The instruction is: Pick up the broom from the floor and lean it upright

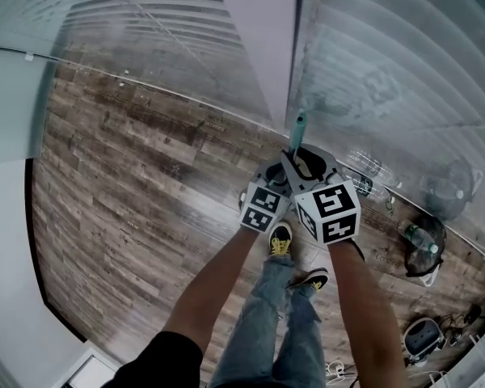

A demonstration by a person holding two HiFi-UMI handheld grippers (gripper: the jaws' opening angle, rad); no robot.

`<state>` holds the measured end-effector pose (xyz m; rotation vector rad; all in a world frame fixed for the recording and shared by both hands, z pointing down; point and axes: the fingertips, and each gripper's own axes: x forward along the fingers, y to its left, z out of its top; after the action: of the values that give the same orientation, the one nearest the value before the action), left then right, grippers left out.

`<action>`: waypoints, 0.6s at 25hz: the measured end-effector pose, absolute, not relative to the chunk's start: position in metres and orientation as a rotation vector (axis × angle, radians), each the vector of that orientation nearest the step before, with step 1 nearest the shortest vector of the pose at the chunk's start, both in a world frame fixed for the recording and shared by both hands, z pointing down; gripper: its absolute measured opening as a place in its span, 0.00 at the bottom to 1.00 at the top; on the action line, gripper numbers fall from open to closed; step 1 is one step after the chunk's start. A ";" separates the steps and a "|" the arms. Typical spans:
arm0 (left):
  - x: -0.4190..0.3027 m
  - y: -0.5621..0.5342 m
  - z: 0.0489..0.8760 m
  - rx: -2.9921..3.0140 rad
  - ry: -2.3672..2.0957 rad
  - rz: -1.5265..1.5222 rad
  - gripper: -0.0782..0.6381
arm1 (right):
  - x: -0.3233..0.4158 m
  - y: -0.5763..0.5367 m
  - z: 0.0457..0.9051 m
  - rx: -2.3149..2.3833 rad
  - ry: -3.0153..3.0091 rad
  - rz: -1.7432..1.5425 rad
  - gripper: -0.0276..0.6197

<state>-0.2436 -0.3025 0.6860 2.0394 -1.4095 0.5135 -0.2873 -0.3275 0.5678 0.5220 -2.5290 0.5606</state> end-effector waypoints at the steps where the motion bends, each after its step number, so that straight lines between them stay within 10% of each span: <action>1: -0.247 -0.301 0.688 2.039 -1.414 0.523 0.25 | -0.289 -0.327 0.569 0.521 -2.526 0.569 0.19; 15: -0.262 -0.304 0.700 2.005 -1.411 0.575 0.29 | -0.301 -0.334 0.575 0.509 -2.484 0.621 0.24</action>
<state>-0.2619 -0.3037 0.7000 2.0049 -1.4105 0.5751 -0.3014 -0.3344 0.5752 0.5087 -2.4842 0.6211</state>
